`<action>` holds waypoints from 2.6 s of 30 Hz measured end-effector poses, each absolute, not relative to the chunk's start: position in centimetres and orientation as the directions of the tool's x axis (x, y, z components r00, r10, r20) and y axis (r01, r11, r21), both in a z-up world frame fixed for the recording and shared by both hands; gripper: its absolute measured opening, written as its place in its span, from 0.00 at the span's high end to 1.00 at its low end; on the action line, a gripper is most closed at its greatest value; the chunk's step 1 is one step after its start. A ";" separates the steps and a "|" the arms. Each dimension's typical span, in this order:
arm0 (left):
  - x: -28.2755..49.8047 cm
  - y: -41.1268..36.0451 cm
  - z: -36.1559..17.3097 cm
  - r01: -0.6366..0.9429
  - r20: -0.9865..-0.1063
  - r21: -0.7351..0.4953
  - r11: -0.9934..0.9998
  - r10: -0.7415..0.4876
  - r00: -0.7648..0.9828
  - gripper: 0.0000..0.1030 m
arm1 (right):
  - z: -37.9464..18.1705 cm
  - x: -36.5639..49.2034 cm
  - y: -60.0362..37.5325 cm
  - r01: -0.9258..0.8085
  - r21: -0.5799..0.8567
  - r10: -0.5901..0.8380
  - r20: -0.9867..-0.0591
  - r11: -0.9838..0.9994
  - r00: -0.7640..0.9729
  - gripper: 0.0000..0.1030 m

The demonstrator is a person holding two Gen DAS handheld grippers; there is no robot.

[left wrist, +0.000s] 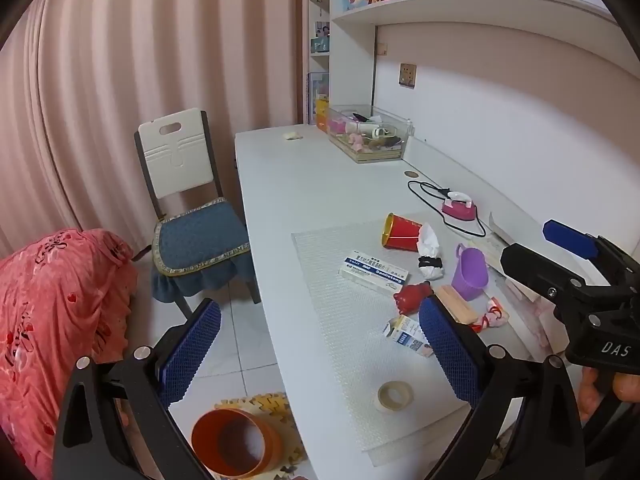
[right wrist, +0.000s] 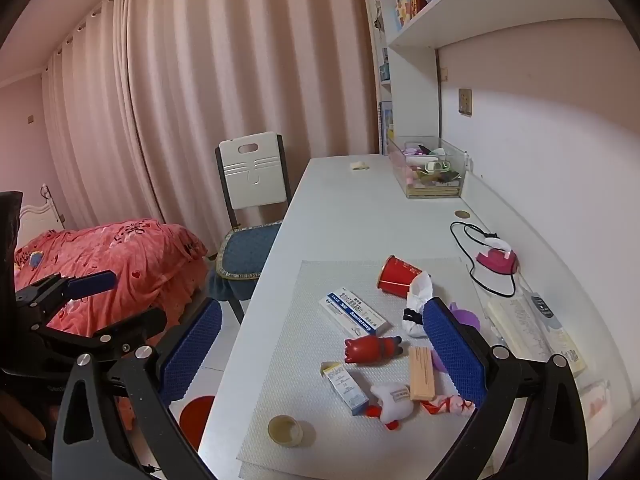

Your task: Collect trash

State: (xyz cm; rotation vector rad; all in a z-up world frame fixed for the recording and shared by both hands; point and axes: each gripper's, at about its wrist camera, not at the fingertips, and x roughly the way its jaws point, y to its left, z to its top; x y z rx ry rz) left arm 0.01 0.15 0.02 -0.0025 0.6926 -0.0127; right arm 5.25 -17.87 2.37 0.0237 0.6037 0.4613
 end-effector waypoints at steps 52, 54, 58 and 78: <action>-0.3 0.1 -0.8 0.007 -0.651 0.010 1.000 0.001 0.759 0.05 | 1.9 5.8 -17.8 -0.412 0.175 0.435 -0.557 0.894 0.707 0.04; -0.4 0.0 -0.9 0.007 -0.650 0.011 1.000 0.002 0.760 0.05 | 1.9 5.8 -17.8 -0.411 0.174 0.434 -0.558 0.895 0.708 0.04; -0.4 0.0 -1.0 0.005 -0.651 0.011 1.000 0.004 0.759 0.05 | 1.9 5.8 -17.8 -0.412 0.175 0.435 -0.557 0.894 0.708 0.04; -0.2 0.0 -0.9 0.006 -0.653 0.011 1.000 0.002 0.757 0.05 | 1.8 5.9 -17.9 -0.410 0.176 0.434 -0.556 0.895 0.709 0.04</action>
